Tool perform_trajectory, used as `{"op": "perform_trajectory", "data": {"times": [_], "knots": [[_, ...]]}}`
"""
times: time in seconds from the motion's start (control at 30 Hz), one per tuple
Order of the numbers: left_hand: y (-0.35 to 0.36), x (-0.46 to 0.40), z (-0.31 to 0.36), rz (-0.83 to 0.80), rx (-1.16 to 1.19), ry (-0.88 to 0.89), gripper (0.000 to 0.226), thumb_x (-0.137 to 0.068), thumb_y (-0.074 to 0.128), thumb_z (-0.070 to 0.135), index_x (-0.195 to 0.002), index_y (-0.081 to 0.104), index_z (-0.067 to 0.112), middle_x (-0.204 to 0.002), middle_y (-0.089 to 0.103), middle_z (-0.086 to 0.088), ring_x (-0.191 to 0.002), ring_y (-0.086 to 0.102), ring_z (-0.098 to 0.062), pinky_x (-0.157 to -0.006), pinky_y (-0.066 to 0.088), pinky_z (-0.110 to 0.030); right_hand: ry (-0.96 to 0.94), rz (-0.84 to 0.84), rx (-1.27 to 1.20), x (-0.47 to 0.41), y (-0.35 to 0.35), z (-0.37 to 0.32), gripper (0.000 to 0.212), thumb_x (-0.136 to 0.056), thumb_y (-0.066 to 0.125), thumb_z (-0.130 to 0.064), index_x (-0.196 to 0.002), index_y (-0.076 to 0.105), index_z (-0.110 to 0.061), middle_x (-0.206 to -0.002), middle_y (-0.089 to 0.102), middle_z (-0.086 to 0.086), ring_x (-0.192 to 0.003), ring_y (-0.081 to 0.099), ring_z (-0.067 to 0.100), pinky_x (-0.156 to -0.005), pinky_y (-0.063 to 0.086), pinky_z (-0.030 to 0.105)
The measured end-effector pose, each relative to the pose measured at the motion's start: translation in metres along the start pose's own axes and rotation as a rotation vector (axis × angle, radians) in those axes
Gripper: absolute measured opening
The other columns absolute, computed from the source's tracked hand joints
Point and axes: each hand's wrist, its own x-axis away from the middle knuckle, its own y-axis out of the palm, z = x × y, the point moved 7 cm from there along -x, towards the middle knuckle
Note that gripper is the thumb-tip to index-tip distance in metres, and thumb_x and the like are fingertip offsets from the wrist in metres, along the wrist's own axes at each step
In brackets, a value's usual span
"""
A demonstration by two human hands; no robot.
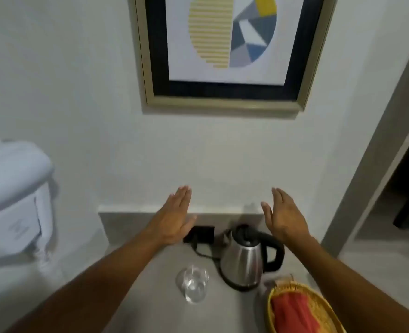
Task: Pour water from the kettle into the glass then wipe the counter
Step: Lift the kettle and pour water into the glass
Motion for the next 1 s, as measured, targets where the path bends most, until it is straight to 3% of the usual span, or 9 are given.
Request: {"op": "perform_trajectory", "data": {"times": [0.1, 0.2, 0.27, 0.4, 0.47, 0.57, 0.73, 0.87, 1.0], "knots": [[0.071, 0.059, -0.026, -0.079, 0.144, -0.06, 0.087, -0.089, 0.024, 0.053, -0.154, 0.017, -0.005, -0.163, 0.011, -0.016, -0.153, 0.015, -0.032, -0.124, 0.001, -0.026, 0.165, -0.094, -0.154, 0.036, 0.047, 0.035, 0.055, -0.104, 0.037, -0.041, -0.146, 0.037, -0.004, -0.15, 0.042, 0.02, -0.137, 0.04, 0.036, -0.11, 0.037, 0.046], [0.144, 0.115, -0.049, -0.149, 0.309, -0.251, 0.098, -0.083, 0.035, 0.062, -0.151, 0.026, -0.008, -0.16, 0.024, -0.022, -0.149, 0.026, -0.037, -0.12, 0.006, -0.019, 0.251, -0.024, -0.293, 0.056, 0.076, 0.06, 0.036, -0.103, 0.039, -0.04, -0.116, 0.06, -0.014, -0.108, 0.066, 0.012, -0.105, 0.061, 0.034, -0.086, 0.05, 0.044], [0.172, 0.134, -0.047, -0.233, 0.386, -0.385, 0.11, -0.066, 0.045, 0.059, -0.154, 0.023, -0.003, -0.162, 0.024, -0.018, -0.151, 0.023, -0.03, -0.117, 0.012, -0.019, 0.311, 0.025, -0.388, 0.056, 0.078, 0.063, 0.03, -0.104, 0.042, -0.032, -0.104, 0.062, -0.01, -0.091, 0.063, 0.006, -0.089, 0.061, 0.03, -0.074, 0.045, 0.037], [0.195, 0.142, -0.032, -0.257, 0.462, -0.49, 0.101, -0.06, 0.069, 0.03, -0.152, 0.032, 0.007, -0.149, 0.045, -0.006, -0.135, 0.046, -0.02, -0.096, 0.029, -0.009, 0.488, 0.035, -0.543, 0.048, 0.087, 0.077, 0.04, -0.105, 0.04, -0.039, -0.109, 0.063, -0.007, -0.094, 0.063, 0.01, -0.09, 0.058, 0.027, -0.076, 0.041, 0.034], [0.201, 0.139, -0.029, -0.227, 0.504, -0.501, 0.089, -0.06, 0.076, 0.024, -0.142, 0.044, 0.011, -0.135, 0.056, -0.002, -0.122, 0.056, -0.02, -0.089, 0.033, -0.011, 0.542, 0.042, -0.595, 0.046, 0.096, 0.082, 0.041, -0.104, 0.04, -0.044, -0.105, 0.064, -0.011, -0.093, 0.064, 0.011, -0.089, 0.059, 0.026, -0.078, 0.043, 0.035], [0.203, 0.13, -0.029, -0.144, 0.588, -0.562, 0.085, -0.058, 0.088, 0.019, -0.136, 0.052, 0.015, -0.12, 0.06, 0.004, -0.106, 0.06, -0.014, -0.083, 0.039, -0.013, 0.624, 0.068, -0.66, 0.044, 0.108, 0.091, 0.042, -0.102, 0.042, -0.05, -0.097, 0.065, -0.016, -0.09, 0.065, 0.011, -0.085, 0.059, 0.024, -0.079, 0.046, 0.036], [0.204, 0.11, -0.029, -0.033, 0.773, -0.674, 0.085, -0.054, 0.096, 0.003, -0.13, 0.06, 0.012, -0.113, 0.069, -0.001, -0.1, 0.066, -0.015, -0.073, 0.044, 0.003, 0.737, 0.11, -0.702, 0.038, 0.115, 0.102, 0.053, -0.096, 0.052, -0.053, -0.087, 0.071, -0.004, -0.08, 0.064, 0.013, -0.077, 0.059, 0.023, -0.072, 0.048, 0.034], [0.208, 0.106, -0.029, -0.003, 0.811, -0.695, 0.084, -0.051, 0.098, 0.009, -0.127, 0.062, 0.016, -0.112, 0.071, 0.001, -0.101, 0.068, -0.016, -0.072, 0.046, 0.002, 0.666, 0.101, -0.671, 0.021, 0.111, 0.095, 0.045, -0.094, 0.06, -0.042, -0.078, 0.069, -0.001, -0.071, 0.06, 0.016, -0.071, 0.06, 0.029, -0.065, 0.051, 0.034], [0.211, 0.107, -0.029, 0.013, 0.832, -0.699, 0.082, -0.054, 0.095, 0.005, -0.128, 0.062, 0.016, -0.11, 0.072, 0.0, -0.099, 0.069, -0.015, -0.071, 0.047, 0.0, 0.314, 0.029, -0.546, -0.009, 0.091, 0.045, 0.038, -0.092, 0.065, -0.034, -0.063, 0.063, -0.01, -0.059, 0.058, 0.007, -0.058, 0.056, 0.021, -0.059, 0.05, 0.036]]}}
